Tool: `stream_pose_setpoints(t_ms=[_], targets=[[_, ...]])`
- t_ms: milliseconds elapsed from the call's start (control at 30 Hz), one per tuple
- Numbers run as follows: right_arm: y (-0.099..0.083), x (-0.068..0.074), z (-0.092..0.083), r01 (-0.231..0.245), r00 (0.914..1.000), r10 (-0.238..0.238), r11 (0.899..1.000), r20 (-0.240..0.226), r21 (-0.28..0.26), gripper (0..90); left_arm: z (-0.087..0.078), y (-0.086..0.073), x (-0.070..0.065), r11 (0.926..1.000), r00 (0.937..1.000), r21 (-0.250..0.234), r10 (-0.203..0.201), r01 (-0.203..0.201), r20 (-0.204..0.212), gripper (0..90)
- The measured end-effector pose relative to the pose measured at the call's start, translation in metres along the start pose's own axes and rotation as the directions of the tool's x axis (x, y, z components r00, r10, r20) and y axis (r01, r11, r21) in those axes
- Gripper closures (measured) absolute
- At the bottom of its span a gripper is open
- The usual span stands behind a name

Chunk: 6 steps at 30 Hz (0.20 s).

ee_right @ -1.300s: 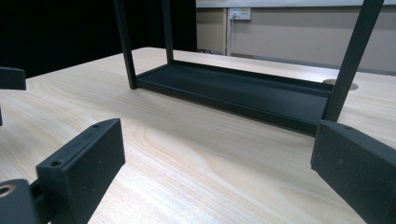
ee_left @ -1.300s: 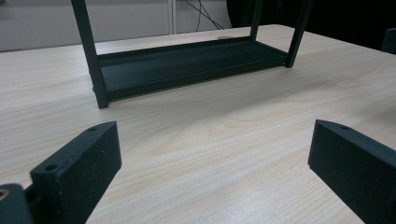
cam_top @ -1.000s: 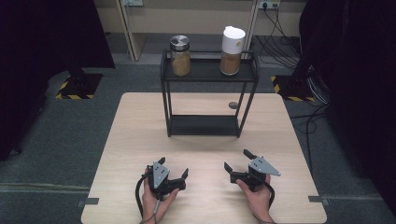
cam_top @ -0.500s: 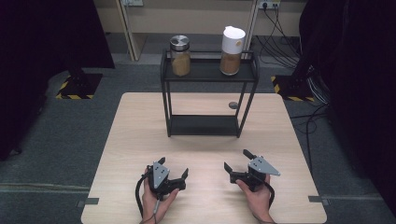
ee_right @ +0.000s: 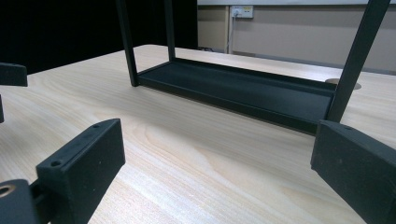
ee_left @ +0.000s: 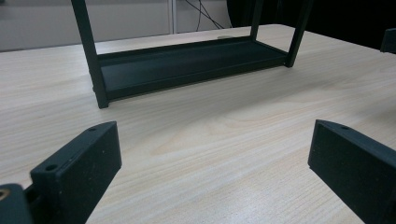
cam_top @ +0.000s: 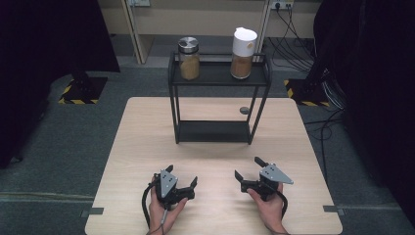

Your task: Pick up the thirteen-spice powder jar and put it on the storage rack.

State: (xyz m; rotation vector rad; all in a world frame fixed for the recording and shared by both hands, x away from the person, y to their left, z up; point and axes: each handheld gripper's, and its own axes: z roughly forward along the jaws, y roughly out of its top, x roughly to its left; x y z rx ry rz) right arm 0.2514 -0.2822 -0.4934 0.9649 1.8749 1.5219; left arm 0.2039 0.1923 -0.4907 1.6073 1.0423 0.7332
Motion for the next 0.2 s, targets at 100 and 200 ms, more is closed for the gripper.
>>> stream_pose_setpoints(t_ms=[100, 200], targets=[[-0.0001, -0.0004, -0.0001, -0.003, 1.0000, 0.003, 1.000, -0.001, 0.000, 3.1, 0.0001, 0.0003, 0.0001, 1.0000, 1.0000, 0.001, -0.001, 0.001, 0.000, 1.9], [0.0002, 0.0002, 0.0000, 0.002, 1.0000, -0.002, 1.000, 0.000, 0.001, 3.1, 0.0000, 0.0001, 0.0007, 1.0000, 1.0000, 0.001, -0.004, 0.004, 0.001, 1.9]])
